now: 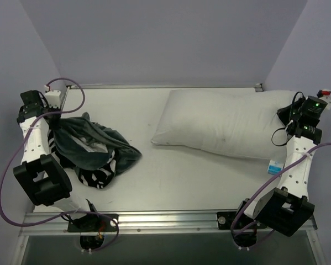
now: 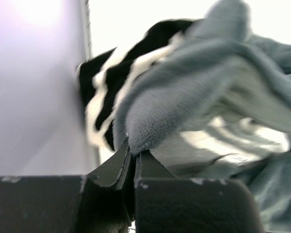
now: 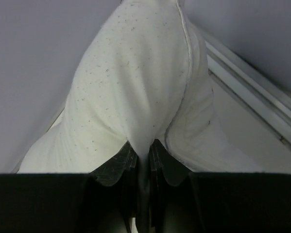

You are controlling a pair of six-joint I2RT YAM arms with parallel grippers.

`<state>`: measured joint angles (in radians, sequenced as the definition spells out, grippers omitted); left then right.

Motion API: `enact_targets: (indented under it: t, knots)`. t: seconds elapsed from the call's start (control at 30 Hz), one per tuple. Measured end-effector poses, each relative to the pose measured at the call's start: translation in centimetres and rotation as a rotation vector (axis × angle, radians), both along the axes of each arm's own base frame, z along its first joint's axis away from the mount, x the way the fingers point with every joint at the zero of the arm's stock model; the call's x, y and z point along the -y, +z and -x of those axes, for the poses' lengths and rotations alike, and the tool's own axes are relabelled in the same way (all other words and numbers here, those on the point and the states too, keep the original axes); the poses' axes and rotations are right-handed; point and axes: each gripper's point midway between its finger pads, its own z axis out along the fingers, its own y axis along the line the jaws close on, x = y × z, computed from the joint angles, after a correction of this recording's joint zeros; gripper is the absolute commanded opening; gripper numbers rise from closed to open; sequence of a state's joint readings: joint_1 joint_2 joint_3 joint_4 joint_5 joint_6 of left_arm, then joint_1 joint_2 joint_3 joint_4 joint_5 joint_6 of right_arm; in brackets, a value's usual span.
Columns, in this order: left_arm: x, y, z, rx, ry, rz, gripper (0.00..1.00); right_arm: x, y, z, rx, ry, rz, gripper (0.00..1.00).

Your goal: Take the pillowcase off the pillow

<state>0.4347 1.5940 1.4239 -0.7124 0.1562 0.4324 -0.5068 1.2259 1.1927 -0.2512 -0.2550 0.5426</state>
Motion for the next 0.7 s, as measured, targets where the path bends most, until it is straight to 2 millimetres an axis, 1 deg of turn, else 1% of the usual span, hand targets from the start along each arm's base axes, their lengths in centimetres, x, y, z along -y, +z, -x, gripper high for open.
enact_targets:
  t: [0.03, 0.07, 0.13, 0.2, 0.3, 0.33, 0.37, 0.4, 0.43, 0.47, 0.5, 0.53, 0.57, 0.63, 0.7]
  knots:
    - [0.4, 0.1, -0.3, 0.007, -0.011, -0.003, 0.02, 0.5, 0.3, -0.1, 0.014, -0.017, 0.022, 0.0]
    - [1.4, 0.3, -0.9, 0.017, -0.04, -0.007, 0.02, 0.7, 0.4, -0.2, 0.024, -0.028, 0.038, 0.0]
    - [3.9, 0.6, -2.0, 0.033, -0.107, -0.009, 0.02, 0.3, -0.5, -0.1, 0.025, -0.031, 0.045, 0.0]
    - [7.2, 0.9, -3.0, 0.046, -0.192, -0.005, 0.02, -0.7, -2.6, 0.4, -0.003, -0.023, 0.032, 0.0]
    - [12.4, 1.6, -4.2, 0.061, -0.315, 0.008, 0.02, -2.2, -6.9, 1.8, -0.073, -0.024, -0.015, 0.0]
    - [13.9, 2.1, -4.7, 0.069, -0.35, 0.012, 0.03, -2.6, -8.2, 2.4, -0.097, -0.028, -0.033, 0.02]
    - [15.3, 2.7, -5.3, 0.081, -0.38, 0.014, 0.13, -3.0, -9.4, 2.8, -0.114, -0.03, -0.048, 0.1]
    - [16.4, 3.3, -6.2, 0.095, -0.402, 0.014, 0.23, -3.3, -10.4, 3.3, -0.132, -0.033, -0.062, 0.41]
    - [17.2, 3.8, -7.1, 0.11, -0.415, 0.012, 0.38, -3.5, -11.1, 3.7, -0.142, -0.042, -0.078, 0.59]
    - [17.6, 4.1, -8.0, 0.121, -0.422, 0.009, 0.57, -3.5, -11.6, 3.8, -0.148, -0.046, -0.082, 0.7]
    - [17.7, 4.1, -8.9, 0.123, -0.42, 0.009, 0.93, -3.5, -11.8, 3.9, -0.153, -0.049, -0.084, 0.82]
    - [17.7, 3.9, -9.6, 0.121, -0.411, 0.01, 0.94, -3.4, -11.9, 3.9, -0.155, -0.052, -0.081, 0.92]
    - [17.6, 3.3, -10.0, 0.111, -0.391, 0.021, 0.94, -3.3, -11.8, 3.9, -0.158, -0.051, -0.072, 0.99]
    - [17.3, 1.8, -10.0, 0.069, -0.374, 0.033, 0.94, -2.9, -11.0, 3.6, -0.168, -0.048, -0.042, 1.0]
    - [17.2, 0.7, -9.4, 0.036, -0.358, 0.049, 0.94, -2.7, -9.5, 3.0, -0.164, -0.043, 0.009, 1.0]
